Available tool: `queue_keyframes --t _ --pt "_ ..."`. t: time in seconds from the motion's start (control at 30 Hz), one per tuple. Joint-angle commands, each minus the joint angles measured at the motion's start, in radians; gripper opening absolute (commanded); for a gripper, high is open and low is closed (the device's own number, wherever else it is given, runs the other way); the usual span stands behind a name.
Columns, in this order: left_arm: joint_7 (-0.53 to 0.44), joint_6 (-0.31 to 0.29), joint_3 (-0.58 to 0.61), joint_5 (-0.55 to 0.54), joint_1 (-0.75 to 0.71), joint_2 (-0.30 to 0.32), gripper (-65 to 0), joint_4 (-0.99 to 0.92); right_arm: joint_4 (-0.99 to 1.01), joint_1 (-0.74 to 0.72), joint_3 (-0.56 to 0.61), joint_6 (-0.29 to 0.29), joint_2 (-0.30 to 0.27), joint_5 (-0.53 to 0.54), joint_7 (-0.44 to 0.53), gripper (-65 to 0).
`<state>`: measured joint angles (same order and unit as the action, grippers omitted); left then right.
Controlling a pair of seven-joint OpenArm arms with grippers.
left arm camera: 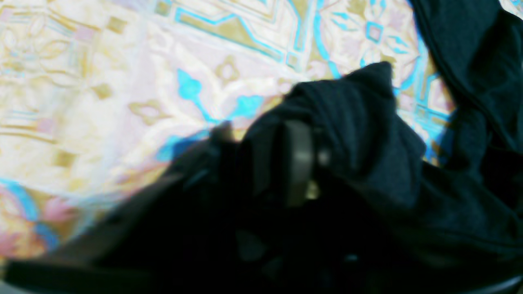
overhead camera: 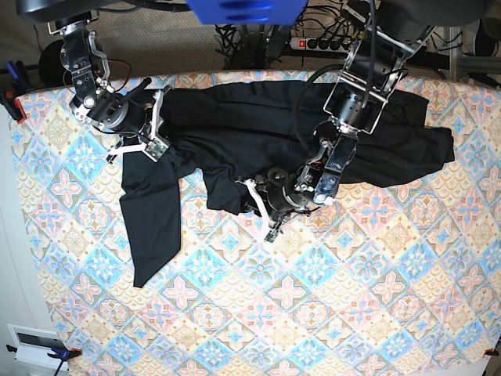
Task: Layout the t-shirt on the table in an organized manner, then fold the t-shirt properly
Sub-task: 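Pull the grasped shirt fabric with the left gripper toward the hem, then drag the shirt sleeve with the left gripper away from the right gripper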
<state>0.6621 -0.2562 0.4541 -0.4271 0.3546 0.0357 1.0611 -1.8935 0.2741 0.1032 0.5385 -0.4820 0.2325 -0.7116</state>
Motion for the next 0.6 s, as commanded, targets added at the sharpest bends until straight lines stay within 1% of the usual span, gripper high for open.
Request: queue_keyframes --t 0.0,0.07,0.13,0.23,0.37,0.43,0.57 --pt "0.074 -0.021 0.013 -0.006 -0.009 -0.01 -53.4 -0.006 -0.021 -0.008 -0.01 -0.004 -0.011 0.005 0.019 -65.0" --pt "0.052 -0.067 0.007 -0.006 -0.006 -0.01 -59.4 -0.003 -0.022 -0.008 -0.01 -0.004 -0.011 0.005 0.019 -65.0" --pt "0.049 -0.088 0.002 -0.006 0.007 -0.01 -64.5 -0.002 -0.022 -0.008 -0.01 -0.004 -0.011 0.005 0.019 -65.0" --pt "0.048 -0.087 -0.065 -0.008 0.03 -0.009 -65.0 -0.002 -0.022 -0.008 -0.01 -0.004 -0.011 0.005 0.019 -65.0" --pt "0.046 -0.088 -0.223 -0.008 0.056 -0.009 -65.0 0.023 -0.022 -0.008 -0.012 -0.004 -0.011 0.005 0.019 -65.0" --pt "0.052 -0.088 -0.268 -0.008 0.071 -0.009 -65.0 0.044 -0.022 -0.008 -0.012 -0.004 -0.011 0.005 0.019 -65.0" --pt "0.057 -0.088 -0.308 -0.006 0.097 -0.007 -65.0 0.107 -0.022 -0.008 -0.012 -0.004 -0.011 0.005 0.019 -65.0"
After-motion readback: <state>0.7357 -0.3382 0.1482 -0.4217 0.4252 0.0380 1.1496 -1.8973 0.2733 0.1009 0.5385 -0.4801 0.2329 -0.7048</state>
